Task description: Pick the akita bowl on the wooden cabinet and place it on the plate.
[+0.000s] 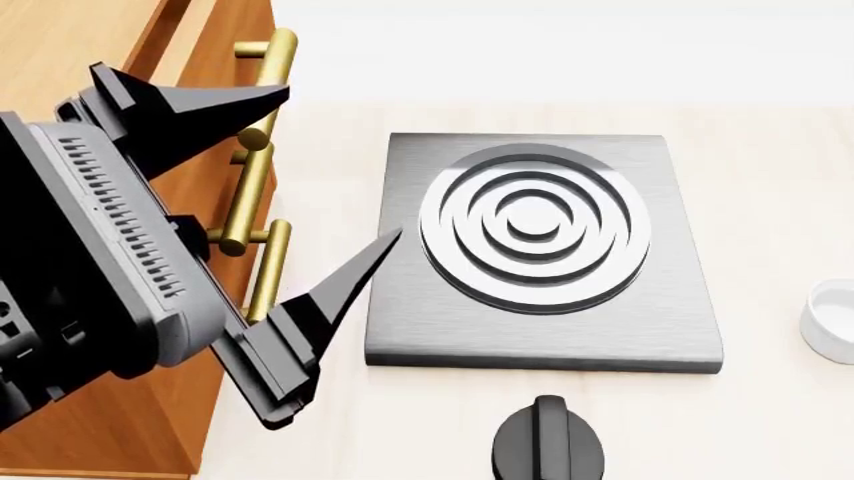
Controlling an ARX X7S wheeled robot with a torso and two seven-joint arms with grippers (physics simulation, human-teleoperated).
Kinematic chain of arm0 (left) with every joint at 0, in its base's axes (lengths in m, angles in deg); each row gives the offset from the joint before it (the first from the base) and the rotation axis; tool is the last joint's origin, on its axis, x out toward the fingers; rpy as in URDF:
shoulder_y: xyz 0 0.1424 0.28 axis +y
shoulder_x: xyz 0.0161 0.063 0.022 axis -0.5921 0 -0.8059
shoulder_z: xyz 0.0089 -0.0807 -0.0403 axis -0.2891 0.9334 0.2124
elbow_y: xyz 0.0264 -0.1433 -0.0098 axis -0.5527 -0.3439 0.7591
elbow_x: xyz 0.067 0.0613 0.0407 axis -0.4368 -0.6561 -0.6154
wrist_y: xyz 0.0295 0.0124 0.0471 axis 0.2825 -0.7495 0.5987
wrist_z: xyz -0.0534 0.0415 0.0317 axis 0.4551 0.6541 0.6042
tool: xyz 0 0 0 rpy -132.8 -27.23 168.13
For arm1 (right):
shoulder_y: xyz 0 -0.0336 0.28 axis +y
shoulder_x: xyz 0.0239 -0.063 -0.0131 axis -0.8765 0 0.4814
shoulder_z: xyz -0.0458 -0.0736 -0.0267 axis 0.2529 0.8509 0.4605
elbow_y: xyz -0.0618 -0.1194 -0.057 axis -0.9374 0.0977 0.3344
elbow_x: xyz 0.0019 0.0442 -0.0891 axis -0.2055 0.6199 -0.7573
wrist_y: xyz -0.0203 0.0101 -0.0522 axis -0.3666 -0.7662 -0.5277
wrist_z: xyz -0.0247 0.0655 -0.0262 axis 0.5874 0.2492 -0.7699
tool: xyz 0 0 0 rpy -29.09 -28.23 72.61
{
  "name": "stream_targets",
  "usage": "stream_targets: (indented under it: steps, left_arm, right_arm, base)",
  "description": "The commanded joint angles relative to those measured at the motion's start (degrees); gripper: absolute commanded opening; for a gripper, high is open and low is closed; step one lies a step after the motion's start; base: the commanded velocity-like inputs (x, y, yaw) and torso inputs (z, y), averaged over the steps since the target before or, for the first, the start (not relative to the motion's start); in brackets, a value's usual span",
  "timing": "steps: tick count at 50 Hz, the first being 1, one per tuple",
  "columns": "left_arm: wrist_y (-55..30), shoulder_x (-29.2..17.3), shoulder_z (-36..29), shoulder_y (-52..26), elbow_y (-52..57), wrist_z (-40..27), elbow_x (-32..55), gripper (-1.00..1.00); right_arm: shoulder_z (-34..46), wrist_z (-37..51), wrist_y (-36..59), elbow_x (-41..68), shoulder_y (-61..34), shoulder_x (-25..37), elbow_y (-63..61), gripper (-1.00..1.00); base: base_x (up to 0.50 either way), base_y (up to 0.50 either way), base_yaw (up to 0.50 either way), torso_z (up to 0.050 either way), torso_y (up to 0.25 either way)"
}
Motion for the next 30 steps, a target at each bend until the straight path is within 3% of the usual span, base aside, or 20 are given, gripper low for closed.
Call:
stream_targets:
  steps: [1, 19, 20, 30]
  left_arm:
    - [0.2, -0.2, -0.1, 0.1, 0.0, -0.2, 0.2, 1.0]
    - [1.1, -0.5, -0.5, 0.5, -0.6, -0.3, 0.1, 1.0]
    - [1.2, -0.5, -0.5, 0.5, -0.6, -0.3, 0.1, 1.0]
    - [1.4, -0.7, -0.6, 0.5, -0.6, -0.5, 0.1, 1.0]
  right_arm:
    - [1.0, -0.7, 1.9, -1.2, -1.5, 0.1, 2.1, -1.0]
    - [1.3, -3.7, 4.3, -1.2, -3.2, -0.9, 4.2, -1.0]
    - [1.4, -3.7, 4.4, -1.3, -3.3, -0.9, 4.2, 1.0]
    - [0.3, -5.1, 5.6, -0.8, -3.0, -0.9, 3.8, 1.0]
  base:
    - [0.0, 0.0, 0.0, 0.0, 0.0]
    - [0.0, 0.0, 0.0, 0.0, 0.001]
    - [0.0, 0.0, 0.0, 0.0, 0.0]
    - [0.0, 0.0, 0.0, 0.0, 0.0]
